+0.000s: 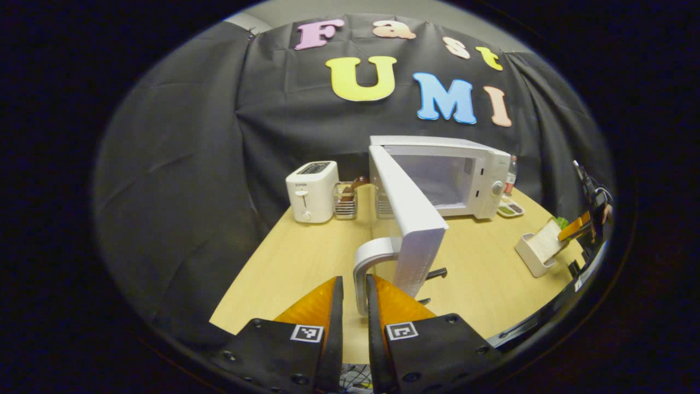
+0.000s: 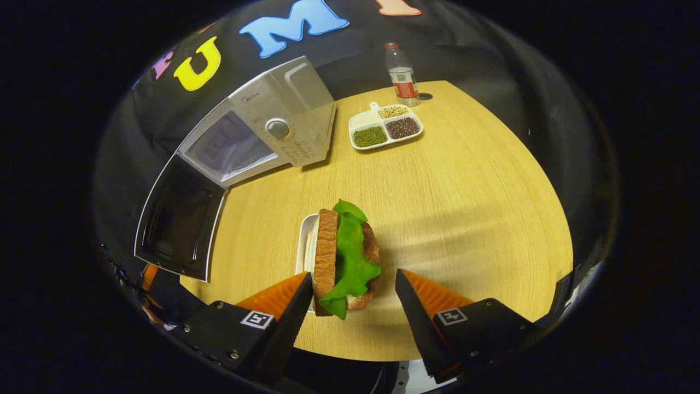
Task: Open the microwave oven with the left hand, put the food in, and close the microwave oven.
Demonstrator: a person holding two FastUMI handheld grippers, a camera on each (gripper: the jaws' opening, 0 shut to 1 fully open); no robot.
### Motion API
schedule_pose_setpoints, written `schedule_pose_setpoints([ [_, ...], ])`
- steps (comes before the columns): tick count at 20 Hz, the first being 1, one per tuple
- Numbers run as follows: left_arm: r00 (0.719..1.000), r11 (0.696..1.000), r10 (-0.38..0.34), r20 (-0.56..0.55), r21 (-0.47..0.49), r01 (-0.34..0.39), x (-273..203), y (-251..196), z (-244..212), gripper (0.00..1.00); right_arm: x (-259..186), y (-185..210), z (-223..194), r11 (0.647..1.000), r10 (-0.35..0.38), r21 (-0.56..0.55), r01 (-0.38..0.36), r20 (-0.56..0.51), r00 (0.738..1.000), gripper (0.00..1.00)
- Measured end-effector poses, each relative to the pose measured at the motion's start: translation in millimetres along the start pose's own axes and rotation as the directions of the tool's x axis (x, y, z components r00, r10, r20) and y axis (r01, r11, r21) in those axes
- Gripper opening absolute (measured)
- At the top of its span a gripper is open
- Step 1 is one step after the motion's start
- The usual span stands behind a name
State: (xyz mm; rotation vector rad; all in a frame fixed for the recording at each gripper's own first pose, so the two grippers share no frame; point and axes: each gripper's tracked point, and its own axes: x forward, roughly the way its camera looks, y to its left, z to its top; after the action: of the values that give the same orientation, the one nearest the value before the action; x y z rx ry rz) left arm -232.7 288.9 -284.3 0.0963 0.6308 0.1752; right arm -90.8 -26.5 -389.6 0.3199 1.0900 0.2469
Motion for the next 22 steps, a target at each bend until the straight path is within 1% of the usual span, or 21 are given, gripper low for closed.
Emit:
schedule_pose_setpoints([
  [1,0.999,1.000,0.028,0.029,-0.015,-0.028,-13,-3,13,0.28,2,3,1,1.000,0.016,0.002,-0.016,-0.004,1.000,0.84],
  [2,0.996,0.998,0.054,0.070,-0.021,-0.053,-24,-7,29,0.34,3,4,1,0.999,0.034,0.007,-0.034,-0.006,0.999,0.81],
  [3,0.989,0.996,0.092,0.113,-0.021,-0.090,-36,-11,47,0.34,4,6,1,0.999,0.043,0.010,-0.043,-0.016,0.999,0.73],
  [4,0.984,0.995,0.094,0.149,-0.039,-0.089,-42,-20,64,0.36,3,9,3,0.998,0.063,0.014,-0.063,-0.012,0.998,0.71],
  [5,0.980,0.995,0.081,0.183,-0.063,-0.071,-51,-36,83,0.51,2,12,5,0.996,0.082,0.023,-0.082,-0.017,0.996,0.54],
  [6,0.974,0.996,0.069,0.215,-0.075,-0.054,-57,-52,102,0.67,2,17,6,0.994,0.107,0.015,-0.107,-0.020,0.994,0.51],
  [7,0.967,0.996,0.061,0.248,-0.079,-0.043,-63,-64,121,0.83,2,14,9,0.994,0.106,0.017,-0.106,-0.014,0.994,0.51],
  [8,0.960,0.996,0.050,0.277,-0.079,-0.029,-68,-78,140,0.99,0,17,9,0.993,0.113,0.029,-0.113,-0.018,0.993,0.39],
  [9,0.952,0.997,0.042,0.303,-0.076,-0.019,-71,-90,158,0.98,-3,20,10,0.992,0.125,0.035,-0.124,-0.015,0.992,0.28],
  [12,0.921,0.998,0.030,0.388,-0.055,-0.010,-84,-116,208,0.97,-14,32,21,0.985,0.172,0.025,-0.173,0.027,0.985,0.28],
  [13,0.911,0.999,0.021,0.412,-0.048,-0.002,-89,-123,221,1.00,-21,38,28,0.980,0.196,0.031,-0.197,0.049,0.979,0.28],
  [14,0.904,0.999,0.010,0.428,-0.044,0.010,-91,-128,234,0.97,-31,49,35,0.970,0.233,0.049,-0.237,0.078,0.969,0.28],
  [15,0.895,0.999,0.002,0.445,-0.040,0.018,-92,-130,245,0.97,-41,60,44,0.959,0.268,0.067,-0.276,0.107,0.957,0.28],
  [17,0.878,0.999,-0.015,0.478,-0.036,0.036,-90,-130,267,0.94,-60,86,60,0.932,0.336,0.079,-0.352,0.164,0.927,0.28],
  [19,0.863,0.997,-0.047,0.504,-0.027,0.070,-86,-131,283,0.94,-74,120,75,0.893,0.413,0.091,-0.441,0.224,0.883,0.28],
  [20,0.855,0.996,-0.067,0.514,-0.014,0.087,-83,-129,289,1.00,-79,137,83,0.869,0.446,0.109,-0.483,0.255,0.858,0.28],
  [22,0.846,0.993,-0.100,0.524,0.003,0.116,-76,-120,297,1.00,-83,171,92,0.819,0.490,0.162,-0.551,0.304,0.817,0.28],
])
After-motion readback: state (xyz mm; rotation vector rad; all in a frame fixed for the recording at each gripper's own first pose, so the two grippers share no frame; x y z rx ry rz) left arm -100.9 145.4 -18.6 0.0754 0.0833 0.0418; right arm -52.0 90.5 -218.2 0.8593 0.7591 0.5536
